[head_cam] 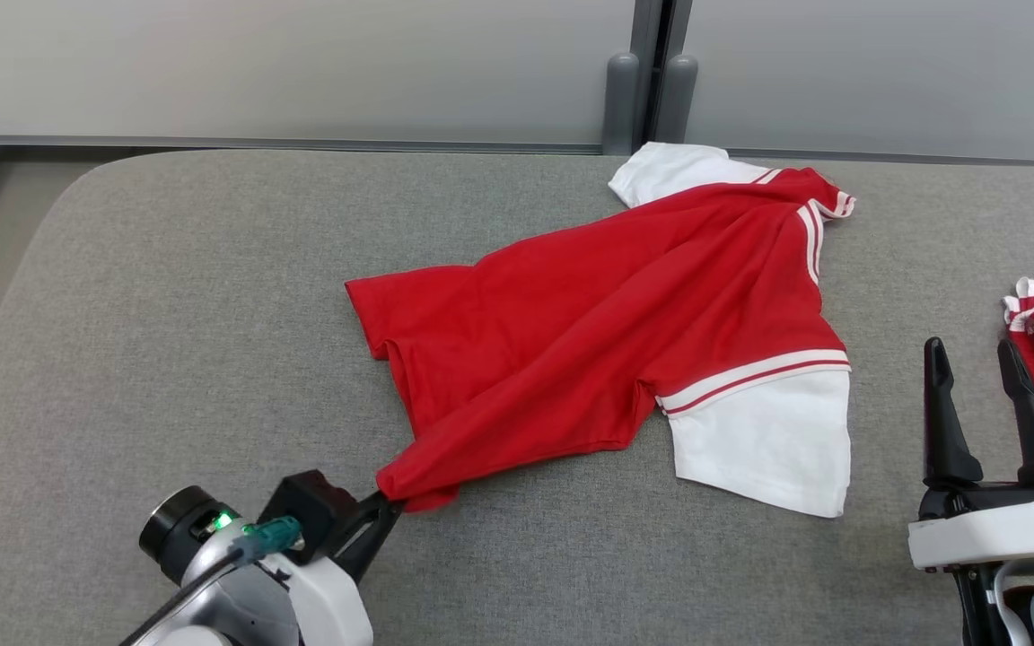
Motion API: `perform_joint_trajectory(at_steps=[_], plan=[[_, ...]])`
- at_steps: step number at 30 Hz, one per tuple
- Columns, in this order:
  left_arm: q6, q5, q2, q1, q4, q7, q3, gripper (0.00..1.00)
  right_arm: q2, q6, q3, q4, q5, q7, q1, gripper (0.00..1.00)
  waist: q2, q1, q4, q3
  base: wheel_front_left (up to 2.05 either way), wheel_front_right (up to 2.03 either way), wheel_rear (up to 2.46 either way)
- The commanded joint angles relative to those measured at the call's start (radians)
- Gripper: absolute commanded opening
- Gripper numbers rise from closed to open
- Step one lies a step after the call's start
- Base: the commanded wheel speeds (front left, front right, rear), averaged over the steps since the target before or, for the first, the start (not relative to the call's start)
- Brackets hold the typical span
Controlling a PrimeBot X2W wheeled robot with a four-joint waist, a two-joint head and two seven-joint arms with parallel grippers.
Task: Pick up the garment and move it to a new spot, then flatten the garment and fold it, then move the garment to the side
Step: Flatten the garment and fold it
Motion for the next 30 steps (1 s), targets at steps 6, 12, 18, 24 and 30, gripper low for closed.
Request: perform_joint_trajectory(at_steps=[6, 12, 18, 24, 30], plan=[[-0.062, 0.105, 0.103, -0.029, -0.035, 0.131, -0.117, 0.00, -0.016, 0.000, -0.004, 0.010, 0.001, 0.000, 0.005, 1.00, 0.0000, -0.0001, -0.006, 0.006, 0.00, 0.00, 0.00], [-0.081, 0.154, 0.129, -0.017, 0.035, 0.157, -0.200, 0.00, -0.022, 0.000, -0.011, 0.014, 0.000, 0.000, 0.007, 1.00, 0.0000, -0.0001, -0.014, 0.021, 0.00, 0.00, 0.00], [-0.046, 0.142, 0.097, -0.002, 0.102, 0.131, -0.199, 1.00, -0.028, 0.000, -0.013, 0.017, -0.001, 0.000, 0.002, 1.00, 0.0000, -0.0001, -0.015, 0.025, 0.00, 0.00, 0.00], [0.036, 0.073, 0.088, 0.053, 0.073, 0.050, -0.112, 1.00, -0.025, 0.000, -0.027, 0.026, -0.002, 0.000, 0.021, 1.00, 0.0000, -0.0001, -0.006, 0.000, 0.00, 0.00, 0.00], [0.154, 0.021, 0.127, 0.132, -0.016, 0.032, -0.013, 1.00, -0.018, 0.000, -0.030, 0.032, -0.009, 0.000, 0.041, 1.00, 0.0000, -0.0001, 0.009, -0.048, 0.00, 0.00, 0.00]])
